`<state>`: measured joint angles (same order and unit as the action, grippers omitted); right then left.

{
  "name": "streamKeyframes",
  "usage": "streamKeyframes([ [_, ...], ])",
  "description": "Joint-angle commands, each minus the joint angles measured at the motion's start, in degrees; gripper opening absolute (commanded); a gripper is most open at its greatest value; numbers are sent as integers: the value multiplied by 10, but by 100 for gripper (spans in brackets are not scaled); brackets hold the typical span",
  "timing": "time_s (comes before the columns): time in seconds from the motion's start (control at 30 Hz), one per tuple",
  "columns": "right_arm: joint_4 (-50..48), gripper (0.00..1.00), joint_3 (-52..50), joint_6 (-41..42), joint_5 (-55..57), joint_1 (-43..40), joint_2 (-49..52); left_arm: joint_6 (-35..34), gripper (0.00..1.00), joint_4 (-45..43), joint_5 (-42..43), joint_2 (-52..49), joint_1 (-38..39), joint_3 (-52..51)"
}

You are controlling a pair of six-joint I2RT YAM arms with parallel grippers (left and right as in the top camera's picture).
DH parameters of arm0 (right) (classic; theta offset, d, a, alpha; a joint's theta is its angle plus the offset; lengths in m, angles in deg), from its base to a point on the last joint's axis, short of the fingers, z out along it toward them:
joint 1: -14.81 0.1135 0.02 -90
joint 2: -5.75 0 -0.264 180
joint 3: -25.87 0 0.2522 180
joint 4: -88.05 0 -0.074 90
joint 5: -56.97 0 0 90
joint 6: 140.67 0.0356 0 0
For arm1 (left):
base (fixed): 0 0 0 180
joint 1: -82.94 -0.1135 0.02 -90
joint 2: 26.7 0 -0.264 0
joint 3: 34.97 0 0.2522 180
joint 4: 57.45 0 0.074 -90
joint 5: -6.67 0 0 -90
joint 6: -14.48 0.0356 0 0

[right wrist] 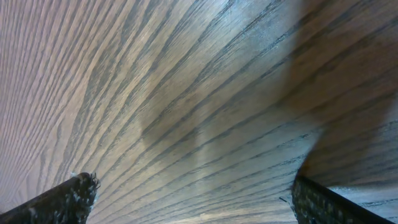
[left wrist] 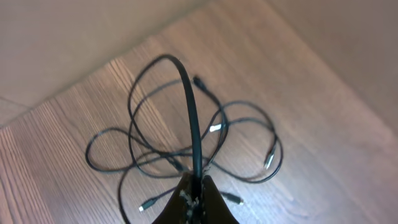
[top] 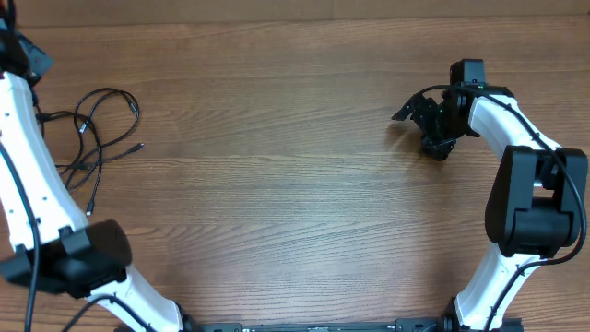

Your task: Untangle cables

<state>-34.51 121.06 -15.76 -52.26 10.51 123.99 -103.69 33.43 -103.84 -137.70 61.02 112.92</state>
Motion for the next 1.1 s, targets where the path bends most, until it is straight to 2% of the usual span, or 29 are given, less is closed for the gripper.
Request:
streamKeyframes([
  [0.0, -1, 100, -8, -9, 42, -4, 15, -1, 4, 11, 7, -56, -5, -2],
  [0.07, -1, 100, -8, -9, 42, -4, 15, 0, 4, 22, 12, -84, -5, -2],
  [0.17, -1, 100, -8, -9, 42, -4, 15, 60, 4, 24, 100, -126, -5, -2],
  [0.33, -1, 100, -8, -9, 42, -4, 15, 65, 4, 24, 142, -166, -5, -2],
  [0.5, -1, 100, -8, -9, 42, -4, 15, 100, 4, 24, 182, -211, -5, -2],
  [0.7, -1, 100, -8, -9, 42, -4, 15, 189, 5, 16, 303, -242, -5, -2],
  [0.8, -1, 100, -8, -9, 42, -4, 15, 194, 12, 16, 313, -247, -5, -2],
  [0.9, -1, 100, -8, -9, 42, -4, 15, 194, 31, 12, 313, -247, -5, -2],
  [0.93, -1, 100, -8, -9, 42, -4, 15, 194, 34, 12, 313, -247, -5, -2],
  [1.0, -1, 100, -8, -9, 42, -4, 15, 194, 49, 13, 313, -247, -5, -2],
  [1.07, -1, 100, -8, -9, 42, -4, 15, 194, 57, 17, 320, -247, -4, -2],
])
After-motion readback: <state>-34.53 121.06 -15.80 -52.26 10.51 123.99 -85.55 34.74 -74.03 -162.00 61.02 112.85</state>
